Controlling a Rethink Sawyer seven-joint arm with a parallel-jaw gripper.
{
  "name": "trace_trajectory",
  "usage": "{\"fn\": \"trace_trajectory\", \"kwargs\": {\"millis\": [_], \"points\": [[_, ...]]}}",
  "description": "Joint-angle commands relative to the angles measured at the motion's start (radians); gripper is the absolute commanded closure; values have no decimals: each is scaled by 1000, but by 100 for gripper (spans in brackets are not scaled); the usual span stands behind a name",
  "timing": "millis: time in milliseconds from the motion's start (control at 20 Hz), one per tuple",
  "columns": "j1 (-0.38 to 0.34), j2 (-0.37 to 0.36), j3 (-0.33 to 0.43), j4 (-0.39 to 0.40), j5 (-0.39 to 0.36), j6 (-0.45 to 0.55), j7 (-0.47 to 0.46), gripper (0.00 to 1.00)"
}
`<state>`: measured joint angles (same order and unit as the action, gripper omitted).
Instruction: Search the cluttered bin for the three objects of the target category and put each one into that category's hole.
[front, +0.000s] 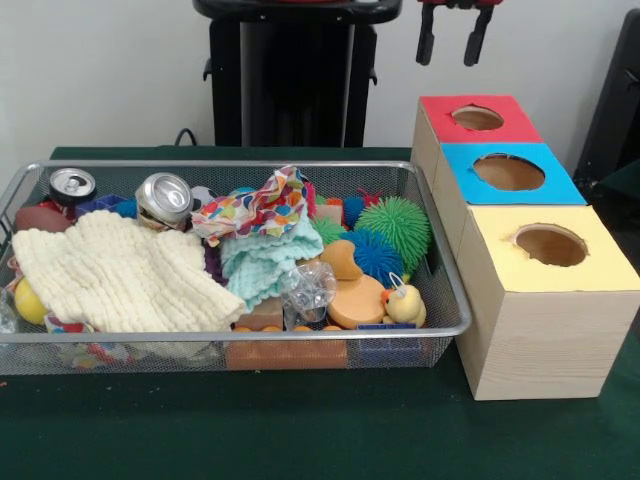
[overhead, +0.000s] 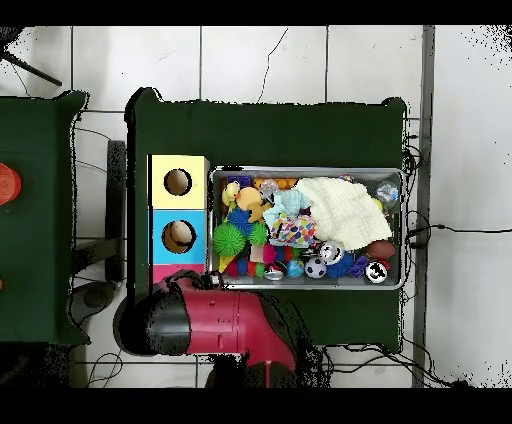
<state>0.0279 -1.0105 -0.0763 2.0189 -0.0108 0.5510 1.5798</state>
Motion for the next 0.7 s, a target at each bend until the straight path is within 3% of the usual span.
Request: {"fn": "trace_trajectory", "kwargs": {"millis": [50, 350, 700], "points": [[0, 18, -6, -51, -36, -25, 163, 0], [-102, 38, 62, -85, -42, 11, 14, 0], [-173, 82, 115, -188, -69, 90, -72, 0]]}}
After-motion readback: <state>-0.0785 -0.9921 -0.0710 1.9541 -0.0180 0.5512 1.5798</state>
